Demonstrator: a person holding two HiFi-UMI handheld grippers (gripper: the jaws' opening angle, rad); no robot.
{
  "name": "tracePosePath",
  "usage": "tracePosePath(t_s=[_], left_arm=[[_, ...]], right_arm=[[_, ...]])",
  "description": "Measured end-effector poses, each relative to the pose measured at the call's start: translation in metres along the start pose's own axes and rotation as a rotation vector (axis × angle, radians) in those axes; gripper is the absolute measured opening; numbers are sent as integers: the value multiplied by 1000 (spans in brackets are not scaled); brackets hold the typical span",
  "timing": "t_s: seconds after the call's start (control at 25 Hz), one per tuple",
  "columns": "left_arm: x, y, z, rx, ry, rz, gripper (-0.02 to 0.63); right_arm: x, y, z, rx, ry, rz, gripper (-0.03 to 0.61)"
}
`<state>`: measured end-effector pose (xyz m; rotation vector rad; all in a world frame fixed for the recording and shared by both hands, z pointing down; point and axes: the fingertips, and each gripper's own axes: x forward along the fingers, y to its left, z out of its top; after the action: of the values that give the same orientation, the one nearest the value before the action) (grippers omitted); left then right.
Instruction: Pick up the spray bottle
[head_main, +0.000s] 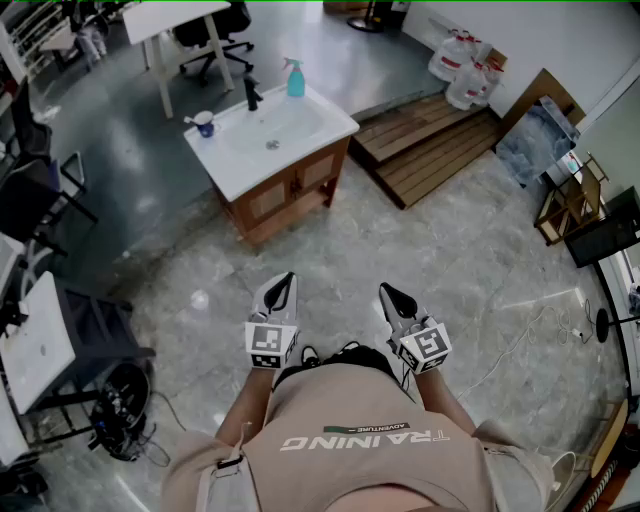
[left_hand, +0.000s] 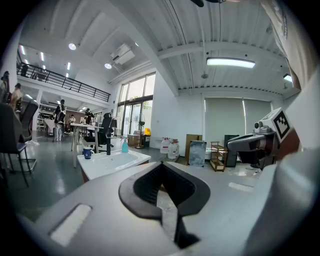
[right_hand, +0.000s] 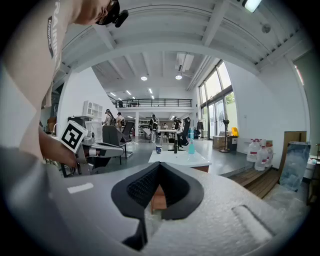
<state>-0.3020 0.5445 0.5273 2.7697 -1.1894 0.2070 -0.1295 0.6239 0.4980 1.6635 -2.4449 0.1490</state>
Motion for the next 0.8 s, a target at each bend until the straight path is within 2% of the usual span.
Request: tracePosePath(t_s=[0.16, 0.44, 0.64, 0.8], left_arm=[[-3, 7, 0, -37, 1, 22, 15], [7, -3, -5, -57, 8, 0, 15], [21, -10, -12, -75, 25, -6, 17], [42, -9, -14, -110, 42, 24, 17]], right_arm=[[6, 3, 8, -3, -9, 6, 2], [5, -10, 8, 18, 0, -23, 3], [4, -14, -5, 34, 34, 5, 2], [13, -32, -18, 65, 56, 16, 2]])
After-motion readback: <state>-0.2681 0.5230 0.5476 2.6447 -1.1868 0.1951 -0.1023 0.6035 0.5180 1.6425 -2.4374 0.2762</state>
